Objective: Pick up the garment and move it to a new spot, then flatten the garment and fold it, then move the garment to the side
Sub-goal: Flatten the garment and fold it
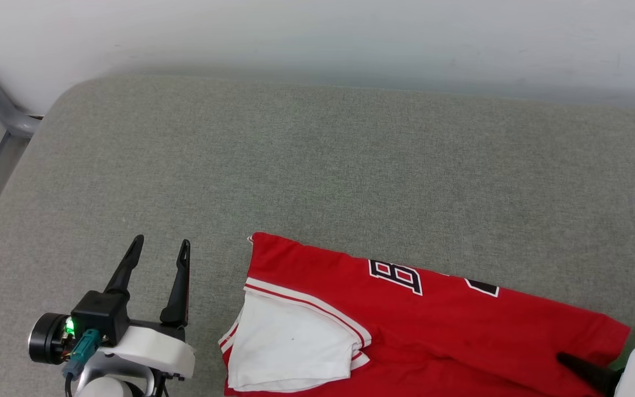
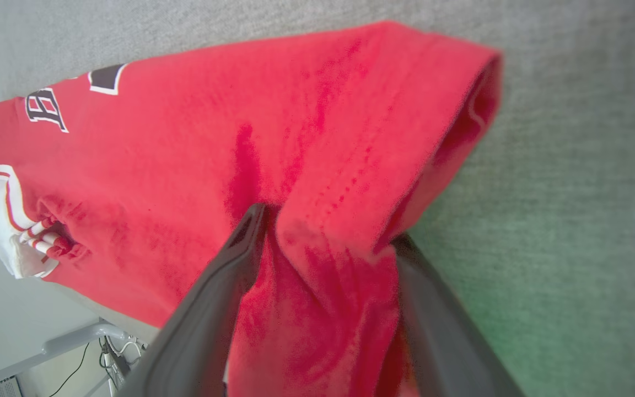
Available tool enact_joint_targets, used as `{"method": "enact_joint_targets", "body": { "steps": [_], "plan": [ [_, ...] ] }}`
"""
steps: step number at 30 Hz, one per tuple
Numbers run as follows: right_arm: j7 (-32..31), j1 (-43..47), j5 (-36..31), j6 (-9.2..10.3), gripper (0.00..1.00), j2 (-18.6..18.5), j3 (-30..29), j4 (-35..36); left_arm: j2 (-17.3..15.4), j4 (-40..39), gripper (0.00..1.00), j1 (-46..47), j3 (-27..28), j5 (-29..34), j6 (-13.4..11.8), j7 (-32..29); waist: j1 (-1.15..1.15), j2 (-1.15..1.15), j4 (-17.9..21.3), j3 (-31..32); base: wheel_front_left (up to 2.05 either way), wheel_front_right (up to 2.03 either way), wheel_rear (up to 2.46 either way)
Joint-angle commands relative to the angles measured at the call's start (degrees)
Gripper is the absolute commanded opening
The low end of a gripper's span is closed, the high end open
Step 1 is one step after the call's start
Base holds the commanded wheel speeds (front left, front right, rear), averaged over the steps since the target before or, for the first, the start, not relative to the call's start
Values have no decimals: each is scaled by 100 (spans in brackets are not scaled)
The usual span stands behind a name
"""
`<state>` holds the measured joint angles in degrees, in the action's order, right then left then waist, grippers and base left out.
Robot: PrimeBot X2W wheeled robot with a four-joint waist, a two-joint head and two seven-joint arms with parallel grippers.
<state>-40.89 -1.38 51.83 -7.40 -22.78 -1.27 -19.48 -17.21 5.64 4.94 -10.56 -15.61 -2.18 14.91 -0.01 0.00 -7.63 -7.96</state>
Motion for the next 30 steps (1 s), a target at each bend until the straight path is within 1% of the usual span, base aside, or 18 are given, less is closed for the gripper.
{"method": "enact_joint_targets", "body": {
  "steps": [1,3,8,16,20,22,23,26,30],
  "plan": [
    [-74,109,67,-15,0,373,295,-210,60,14,100,-38,40,52,42,39,1,0,2,2,0,0,0],
    [26,98,100,-15,0,340,297,-221,84,40,100,-64,105,99,86,38,1,0,10,17,0,0,0],
    [385,93,139,-3,0,68,192,-297,146,97,100,-128,232,183,205,33,1,0,40,97,0,0,0],
    [959,35,100,6,0,-477,-60,-547,258,149,100,-154,351,310,348,32,1,0,103,189,0,0,0],
    [1188,13,-16,5,0,-812,-155,-749,298,193,100,-185,400,357,411,33,1,0,134,237,0,0,0],
    [1247,-10,-29,1,0,-875,-189,-801,311,205,100,-196,411,374,419,32,1,0,140,257,0,0,0],
    [1324,-52,-55,-2,0,-999,-258,-869,333,224,100,-219,434,391,451,32,1,0,150,302,0,0,0],
    [1344,-52,-50,-2,0,-1074,-251,-875,365,246,100,-239,454,400,470,32,1,0,156,358,0,0,0],
    [1331,92,48,-5,0,-1052,-143,-659,454,294,100,-336,475,422,513,32,1,0,181,581,0,0,0]
  ]
}}
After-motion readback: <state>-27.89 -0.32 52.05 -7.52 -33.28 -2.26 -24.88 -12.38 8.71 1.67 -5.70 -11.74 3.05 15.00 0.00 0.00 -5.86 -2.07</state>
